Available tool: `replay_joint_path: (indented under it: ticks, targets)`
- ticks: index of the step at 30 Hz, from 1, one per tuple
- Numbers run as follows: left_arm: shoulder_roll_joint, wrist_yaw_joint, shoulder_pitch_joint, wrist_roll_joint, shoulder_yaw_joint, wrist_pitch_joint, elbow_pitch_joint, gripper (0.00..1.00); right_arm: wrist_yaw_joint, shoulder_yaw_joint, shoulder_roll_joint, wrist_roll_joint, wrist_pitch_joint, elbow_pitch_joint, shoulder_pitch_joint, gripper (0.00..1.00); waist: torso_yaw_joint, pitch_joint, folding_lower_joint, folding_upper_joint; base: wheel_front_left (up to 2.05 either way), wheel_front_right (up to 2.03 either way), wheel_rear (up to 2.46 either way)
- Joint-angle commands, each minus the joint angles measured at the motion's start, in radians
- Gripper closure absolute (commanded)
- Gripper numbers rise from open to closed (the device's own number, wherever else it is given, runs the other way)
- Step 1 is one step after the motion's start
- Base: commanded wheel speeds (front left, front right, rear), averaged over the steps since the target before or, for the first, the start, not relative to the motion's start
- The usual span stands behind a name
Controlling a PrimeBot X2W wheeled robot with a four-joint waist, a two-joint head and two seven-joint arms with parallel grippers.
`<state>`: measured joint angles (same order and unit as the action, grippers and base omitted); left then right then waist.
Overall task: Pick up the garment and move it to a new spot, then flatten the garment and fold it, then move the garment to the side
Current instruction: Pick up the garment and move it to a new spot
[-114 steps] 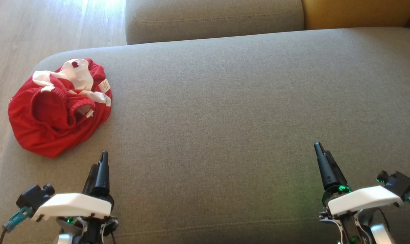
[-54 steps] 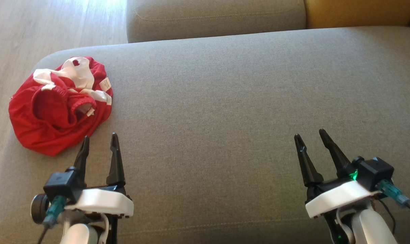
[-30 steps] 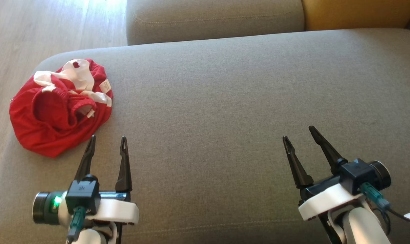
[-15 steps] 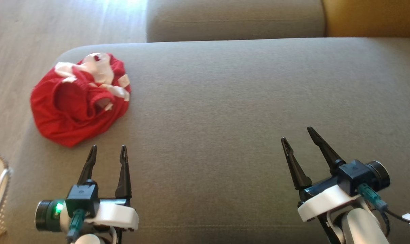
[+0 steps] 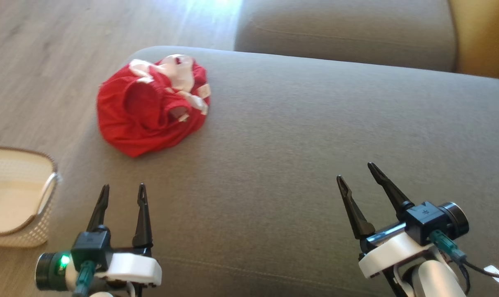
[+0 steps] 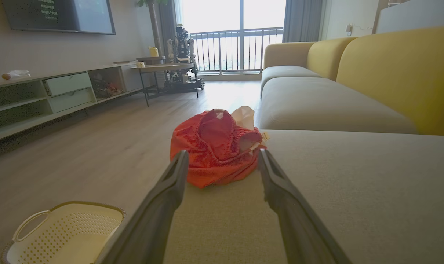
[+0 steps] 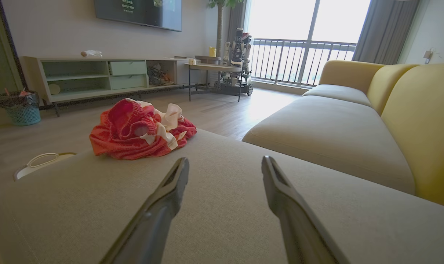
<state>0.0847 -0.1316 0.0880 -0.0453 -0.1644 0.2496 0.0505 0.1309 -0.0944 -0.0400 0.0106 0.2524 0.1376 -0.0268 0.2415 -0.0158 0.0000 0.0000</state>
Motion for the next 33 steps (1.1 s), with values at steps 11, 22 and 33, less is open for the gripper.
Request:
replay_joint_path:
  ticks: [11,22,33]
  targets:
    - [-0.008,0.007,-0.027,0.010,0.059,0.012,-0.051,0.00,0.000,-0.021,-0.010,-0.007,0.009,-0.045,-0.029,0.00,0.097,0.021,0.0000,0.0000,0.00,0.00,0.00]
    - [-0.002,0.060,-0.225,-0.006,0.102,0.012,-0.077,0.00,0.000,-0.002,-0.010,0.046,0.009,-0.059,-0.079,0.00,0.093,0.165,0.0000,0.0000,0.00,0.00,0.00]
    - [0.073,0.177,-0.666,-0.027,0.146,0.012,0.151,0.00,0.000,-0.006,-0.010,0.102,0.009,-0.068,-0.164,0.00,0.036,0.319,0.0000,0.0000,0.00,0.00,0.00]
